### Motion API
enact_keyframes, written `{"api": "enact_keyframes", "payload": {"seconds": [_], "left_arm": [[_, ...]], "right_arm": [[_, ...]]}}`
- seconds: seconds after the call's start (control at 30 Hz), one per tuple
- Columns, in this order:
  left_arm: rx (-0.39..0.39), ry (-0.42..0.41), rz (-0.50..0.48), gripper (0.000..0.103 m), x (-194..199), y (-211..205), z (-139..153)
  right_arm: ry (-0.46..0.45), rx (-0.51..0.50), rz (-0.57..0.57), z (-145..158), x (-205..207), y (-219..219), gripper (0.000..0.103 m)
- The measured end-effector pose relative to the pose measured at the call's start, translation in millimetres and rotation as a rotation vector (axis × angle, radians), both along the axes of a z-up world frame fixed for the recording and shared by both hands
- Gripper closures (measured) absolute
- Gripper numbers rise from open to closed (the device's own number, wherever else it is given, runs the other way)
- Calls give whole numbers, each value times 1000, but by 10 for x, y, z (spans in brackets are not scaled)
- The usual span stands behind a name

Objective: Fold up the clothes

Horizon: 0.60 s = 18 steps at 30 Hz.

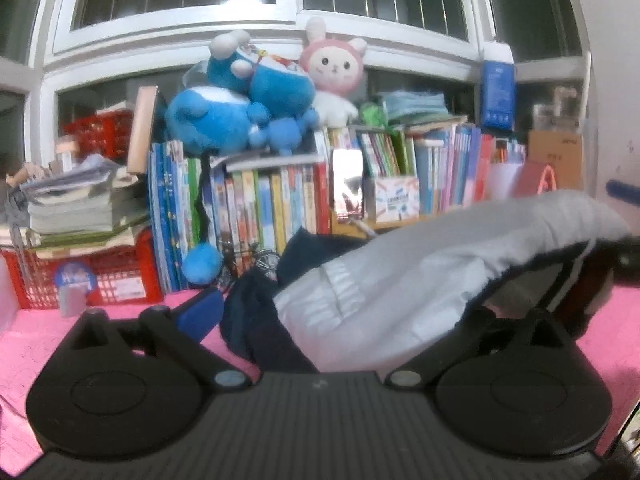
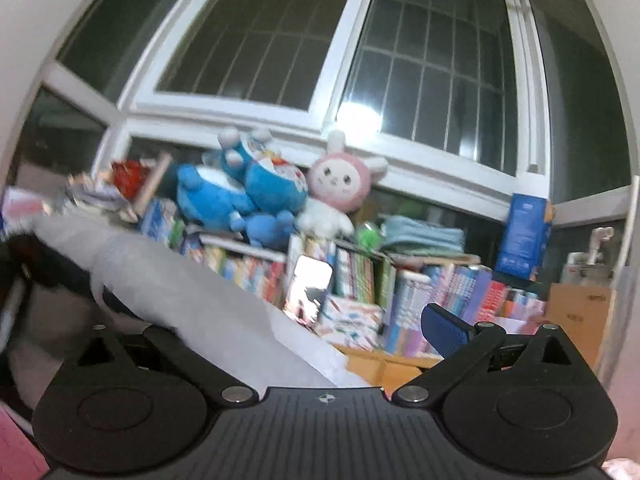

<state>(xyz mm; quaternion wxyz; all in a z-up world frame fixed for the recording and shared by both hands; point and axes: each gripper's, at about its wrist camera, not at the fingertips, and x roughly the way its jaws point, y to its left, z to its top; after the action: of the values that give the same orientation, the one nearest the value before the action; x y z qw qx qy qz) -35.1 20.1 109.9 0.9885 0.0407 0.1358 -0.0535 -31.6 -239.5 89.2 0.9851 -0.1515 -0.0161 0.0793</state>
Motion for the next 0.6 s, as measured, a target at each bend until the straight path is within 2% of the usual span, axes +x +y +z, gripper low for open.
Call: {"api": "enact_keyframes", "payload": {"seconds": [0.13, 0.27, 0.33, 0.43, 0.53, 0.6], "left_arm": [[-5, 11, 22, 2, 122, -69, 47], [57, 16, -17, 2, 181, -246, 16], [80, 67, -57, 2, 225, -324, -85], [97, 130, -197, 2, 205, -428, -246], [-17, 74, -419, 1, 48, -382, -181], [-125, -1, -463, 0, 57, -251, -68]], "right_arm": [[63, -11, 0, -42, 98, -61, 0], [124, 2, -6, -70, 267, -85, 0], [151, 47, -3, -33, 405, -85, 0], [180, 107, 20, 82, 593, -119, 0], [205, 104, 73, 200, 757, -130, 0], [220, 76, 102, 230, 864, -117, 0]]}}
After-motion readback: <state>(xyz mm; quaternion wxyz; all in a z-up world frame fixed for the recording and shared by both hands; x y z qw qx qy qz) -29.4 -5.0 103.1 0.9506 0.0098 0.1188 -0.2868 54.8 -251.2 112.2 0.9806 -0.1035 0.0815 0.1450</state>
